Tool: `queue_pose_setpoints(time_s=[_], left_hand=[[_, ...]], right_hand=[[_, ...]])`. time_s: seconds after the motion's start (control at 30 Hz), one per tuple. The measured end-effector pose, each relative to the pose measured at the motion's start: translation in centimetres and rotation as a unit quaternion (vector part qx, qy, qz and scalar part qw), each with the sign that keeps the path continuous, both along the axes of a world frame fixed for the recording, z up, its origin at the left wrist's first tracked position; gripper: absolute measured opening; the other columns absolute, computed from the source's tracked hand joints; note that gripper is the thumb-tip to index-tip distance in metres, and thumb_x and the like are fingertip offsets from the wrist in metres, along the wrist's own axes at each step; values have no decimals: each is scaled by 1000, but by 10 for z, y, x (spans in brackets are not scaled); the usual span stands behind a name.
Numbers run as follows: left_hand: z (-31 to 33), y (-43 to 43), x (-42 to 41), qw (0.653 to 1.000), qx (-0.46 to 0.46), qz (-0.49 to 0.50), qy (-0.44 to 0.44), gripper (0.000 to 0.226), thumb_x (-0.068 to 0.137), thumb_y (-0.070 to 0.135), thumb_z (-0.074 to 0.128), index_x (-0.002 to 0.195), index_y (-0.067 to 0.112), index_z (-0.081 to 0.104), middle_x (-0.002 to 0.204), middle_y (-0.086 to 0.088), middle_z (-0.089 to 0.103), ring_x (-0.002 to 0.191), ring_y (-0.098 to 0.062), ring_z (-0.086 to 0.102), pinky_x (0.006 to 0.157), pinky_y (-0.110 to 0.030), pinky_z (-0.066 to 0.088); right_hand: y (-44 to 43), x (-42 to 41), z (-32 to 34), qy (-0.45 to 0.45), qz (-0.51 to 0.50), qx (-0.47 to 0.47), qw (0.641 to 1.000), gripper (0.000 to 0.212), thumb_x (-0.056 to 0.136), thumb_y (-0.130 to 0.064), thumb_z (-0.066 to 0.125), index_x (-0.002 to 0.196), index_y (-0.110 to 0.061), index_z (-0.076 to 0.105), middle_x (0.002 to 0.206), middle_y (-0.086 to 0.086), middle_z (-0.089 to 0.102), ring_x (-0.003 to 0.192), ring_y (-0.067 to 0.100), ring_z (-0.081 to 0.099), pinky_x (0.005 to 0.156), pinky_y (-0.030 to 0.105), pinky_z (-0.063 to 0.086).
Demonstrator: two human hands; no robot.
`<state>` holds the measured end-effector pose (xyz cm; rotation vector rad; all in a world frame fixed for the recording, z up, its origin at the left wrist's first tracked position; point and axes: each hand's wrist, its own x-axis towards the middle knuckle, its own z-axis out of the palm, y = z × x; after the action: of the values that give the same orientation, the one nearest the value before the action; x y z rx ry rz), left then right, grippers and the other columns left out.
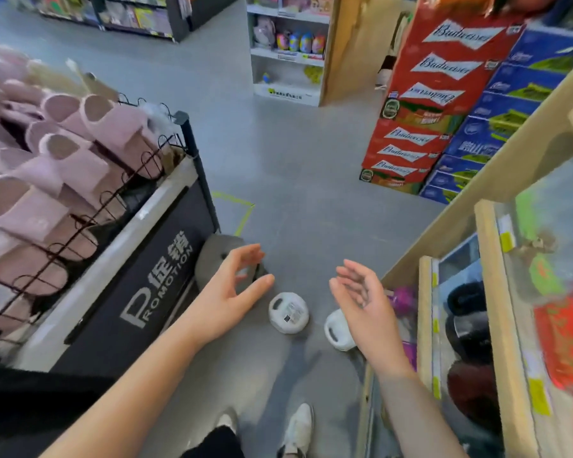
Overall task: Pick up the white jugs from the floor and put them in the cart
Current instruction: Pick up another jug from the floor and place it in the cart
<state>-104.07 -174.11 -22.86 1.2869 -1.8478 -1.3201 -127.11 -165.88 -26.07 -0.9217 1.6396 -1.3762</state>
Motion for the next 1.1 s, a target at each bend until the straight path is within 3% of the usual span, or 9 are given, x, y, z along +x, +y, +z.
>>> queue_pose_setpoints(time_s=[0.1, 0.23, 0.37, 0.5, 0.67, 0.8, 0.87, 1.0, 1.1], left_hand=[[-19, -33, -10, 1000, 25, 1, -8, 67, 89, 50, 64, 149, 26, 45, 146, 16, 54, 138, 8, 46, 123, -35, 37], [-68, -79, -28, 997, 68, -13, -35, 73, 86, 68, 68, 146, 32, 45, 146, 16, 54, 138, 9, 46, 120, -33, 39], [-154, -114, -58, 991, 123, -1, -48, 60, 93, 46, 68, 145, 30, 44, 148, 9, 52, 139, 0, 47, 106, -12, 39], [-273, -138, -84, 983, 166, -4, -78, 67, 95, 41, 70, 152, 21, 41, 153, 6, 47, 140, -5, 45, 115, -25, 37], [-425, -172, -96, 971, 203, 12, -126, 80, 91, 50, 76, 154, 18, 39, 157, -1, 43, 134, -4, 43, 109, -22, 32], [-534, -196, -98, 958, 224, 8, -177, 103, 77, 62, 80, 157, 16, 35, 158, -11, 40, 143, -21, 44, 119, -35, 37], [-581, -205, -99, 953, 233, 2, -194, 101, 80, 60, 80, 159, 19, 32, 161, -11, 36, 145, -25, 44, 120, -40, 37], [-657, -217, -105, 944, 241, -19, -226, 99, 86, 53, 79, 163, 20, 26, 165, -10, 27, 148, -29, 41, 120, -42, 35], [-702, -223, -112, 939, 245, -30, -241, 97, 86, 51, 80, 161, 17, 28, 162, -10, 30, 147, -28, 40, 118, -38, 34]], right_hand=[[-29, -11, -18, -12, -13, 25, 1000, 35, 96, -16, 73, 123, -35, 61, 125, -7, 69, 109, -6, 67, 105, 24, 48], [-54, -28, -63, -25, -43, 64, 997, 36, 97, -16, 73, 130, -22, 61, 124, -8, 69, 104, -11, 67, 98, 18, 51], [-80, -40, -146, -58, -71, 103, 991, 39, 98, -17, 73, 134, -19, 60, 125, -3, 69, 100, -11, 67, 88, 11, 51], [-113, -45, -255, -75, -81, 144, 983, 34, 96, -19, 75, 125, -28, 59, 125, -2, 69, 99, -6, 68, 84, 8, 50], [-138, -41, -394, -98, -94, 204, 969, 49, 95, -19, 77, 139, -11, 56, 129, 6, 66, 102, -2, 64, 77, 1, 47], [-157, -39, -502, -113, -99, 263, 953, 55, 96, -20, 76, 143, -6, 52, 138, 13, 62, 98, 3, 64, 69, -2, 44], [-166, -37, -550, -119, -109, 287, 944, 58, 96, -25, 77, 144, -7, 50, 142, 12, 60, 106, 12, 62, 67, -1, 44], [-181, -32, -630, -119, -109, 340, 926, 64, 92, -42, 79, 143, -17, 51, 141, 1, 61, 110, 11, 59, 70, 9, 40], [-188, -32, -674, -98, -113, 377, 914, 68, 89, -47, 80, 142, -15, 50, 136, 0, 62, 109, 12, 56, 88, 22, 41]])
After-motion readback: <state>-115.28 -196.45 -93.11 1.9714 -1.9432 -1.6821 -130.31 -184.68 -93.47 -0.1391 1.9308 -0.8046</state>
